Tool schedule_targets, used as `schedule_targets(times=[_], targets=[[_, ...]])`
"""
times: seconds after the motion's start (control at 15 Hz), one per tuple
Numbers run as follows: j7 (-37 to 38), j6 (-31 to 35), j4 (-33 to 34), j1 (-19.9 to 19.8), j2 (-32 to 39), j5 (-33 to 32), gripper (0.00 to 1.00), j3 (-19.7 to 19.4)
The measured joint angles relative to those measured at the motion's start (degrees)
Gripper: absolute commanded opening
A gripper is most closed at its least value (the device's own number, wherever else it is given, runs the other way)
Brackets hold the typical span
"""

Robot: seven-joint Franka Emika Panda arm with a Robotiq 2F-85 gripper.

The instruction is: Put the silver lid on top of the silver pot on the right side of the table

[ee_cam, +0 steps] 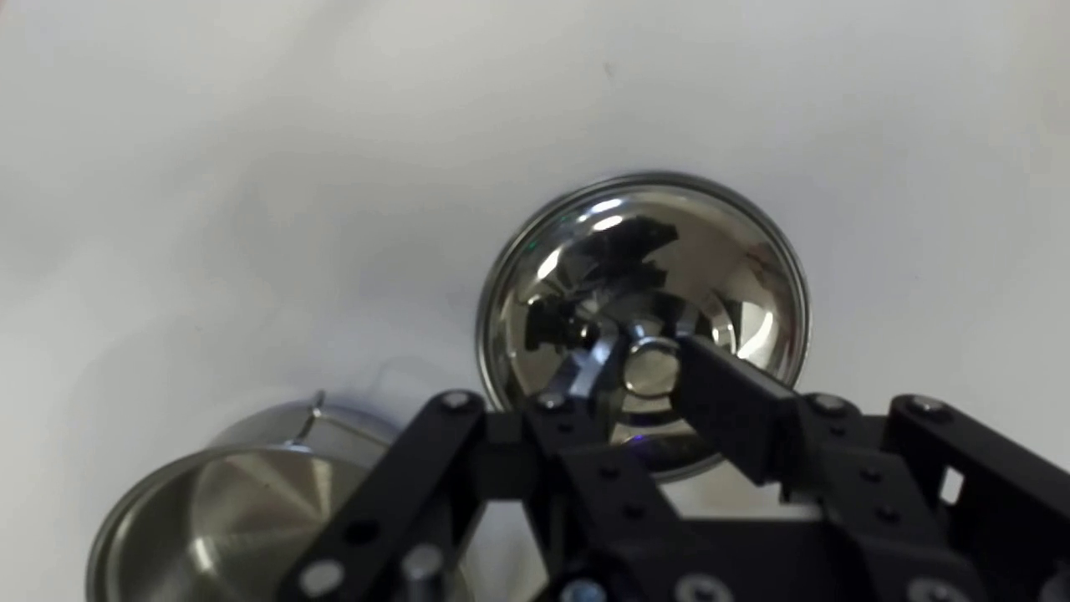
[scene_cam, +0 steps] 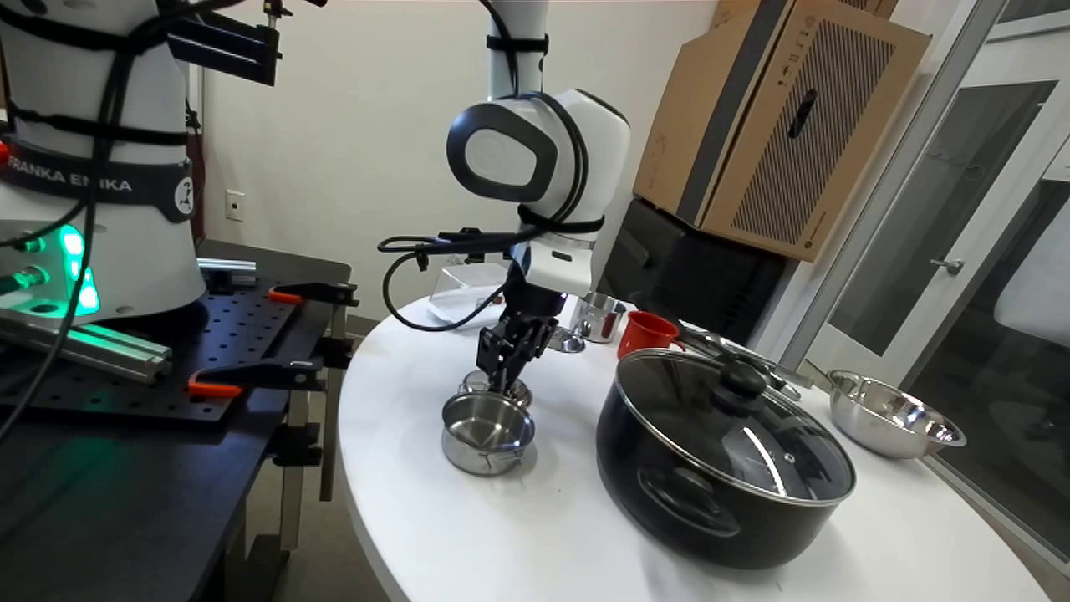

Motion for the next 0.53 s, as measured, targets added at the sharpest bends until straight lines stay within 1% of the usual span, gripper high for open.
schedule_targets(times=[0.2, 0.33, 0.53], targets=[[-1.2, 0.0, -0.1, -0.5, -0.3, 0.9, 0.06, 0.8], [-4.1, 0.0, -0.5, -1.9, -1.7, 3.3, 0.06, 2.7], [-9.5, -0.2, -1.8, -4.6, -5.6, 7.9, 0.06, 5.9]])
